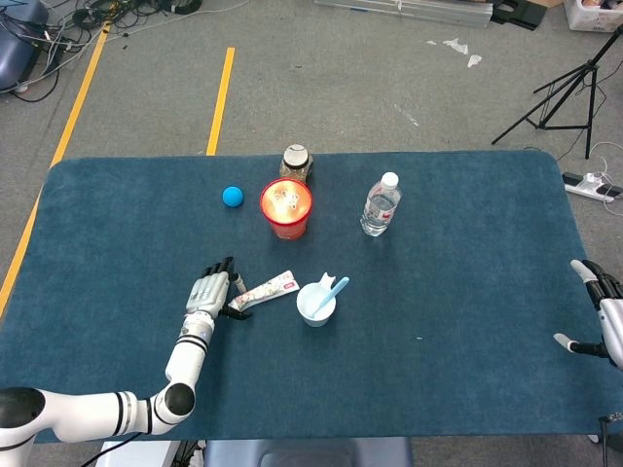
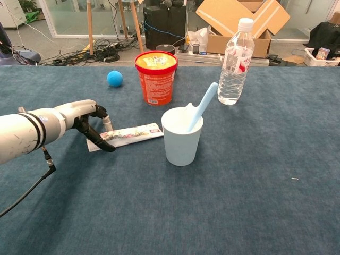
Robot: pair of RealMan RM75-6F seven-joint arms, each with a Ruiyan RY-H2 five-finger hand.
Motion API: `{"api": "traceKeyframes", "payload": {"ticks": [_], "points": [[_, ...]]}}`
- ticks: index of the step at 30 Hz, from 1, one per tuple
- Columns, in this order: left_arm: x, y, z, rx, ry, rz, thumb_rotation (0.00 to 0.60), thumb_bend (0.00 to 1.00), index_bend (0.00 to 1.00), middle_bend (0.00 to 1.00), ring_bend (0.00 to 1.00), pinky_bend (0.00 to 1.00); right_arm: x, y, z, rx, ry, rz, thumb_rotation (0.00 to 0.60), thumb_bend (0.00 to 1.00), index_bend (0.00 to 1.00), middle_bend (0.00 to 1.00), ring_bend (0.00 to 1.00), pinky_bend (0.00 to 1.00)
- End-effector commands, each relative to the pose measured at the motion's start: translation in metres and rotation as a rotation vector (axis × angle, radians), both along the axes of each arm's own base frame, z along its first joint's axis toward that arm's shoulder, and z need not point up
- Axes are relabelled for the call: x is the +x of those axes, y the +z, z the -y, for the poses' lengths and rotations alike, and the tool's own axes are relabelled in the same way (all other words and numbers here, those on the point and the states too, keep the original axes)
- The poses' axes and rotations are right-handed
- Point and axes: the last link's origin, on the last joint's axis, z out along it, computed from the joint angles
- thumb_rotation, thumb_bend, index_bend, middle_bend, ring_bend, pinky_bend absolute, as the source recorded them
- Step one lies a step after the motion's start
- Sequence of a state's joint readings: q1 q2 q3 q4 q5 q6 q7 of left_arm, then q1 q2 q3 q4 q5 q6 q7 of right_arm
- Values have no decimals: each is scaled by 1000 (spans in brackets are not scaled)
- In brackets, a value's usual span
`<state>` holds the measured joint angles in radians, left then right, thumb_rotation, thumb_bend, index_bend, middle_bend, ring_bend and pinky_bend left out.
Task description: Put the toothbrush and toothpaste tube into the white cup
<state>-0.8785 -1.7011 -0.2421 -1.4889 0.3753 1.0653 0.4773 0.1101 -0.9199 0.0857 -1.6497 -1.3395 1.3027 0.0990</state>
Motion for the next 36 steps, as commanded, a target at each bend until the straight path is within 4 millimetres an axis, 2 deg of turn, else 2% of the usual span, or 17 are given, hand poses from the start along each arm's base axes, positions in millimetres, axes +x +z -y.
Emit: {"api": "traceKeyframes", "payload": {"ticks": [1, 10, 18, 31, 36], "points": [[0, -1, 0, 6, -5, -7, 600, 74, 491, 35, 0, 0, 0, 0, 0, -1, 0, 0, 600, 0, 56, 96, 133, 576], [-5, -3, 1, 14, -14, -40, 600, 78, 570, 37, 0, 0, 0, 0, 0, 0, 0, -1, 600, 0, 56, 96, 133, 576], [-10, 0, 4, 13, -14, -42, 600, 266, 619, 45, 0, 0, 0, -1, 0, 2, -1, -4, 600, 0, 56, 95, 133, 576], [-15, 4, 9, 20, -22, -15, 600, 359, 636, 52, 0, 0, 0, -2, 1, 3, -2, -6, 600, 0, 56, 96, 133, 576], [-17, 9, 11, 44, -27, 27, 600, 382, 679, 75, 0, 0, 0, -2, 1, 6, -3, -7, 600, 0, 56, 96, 133, 576]]}}
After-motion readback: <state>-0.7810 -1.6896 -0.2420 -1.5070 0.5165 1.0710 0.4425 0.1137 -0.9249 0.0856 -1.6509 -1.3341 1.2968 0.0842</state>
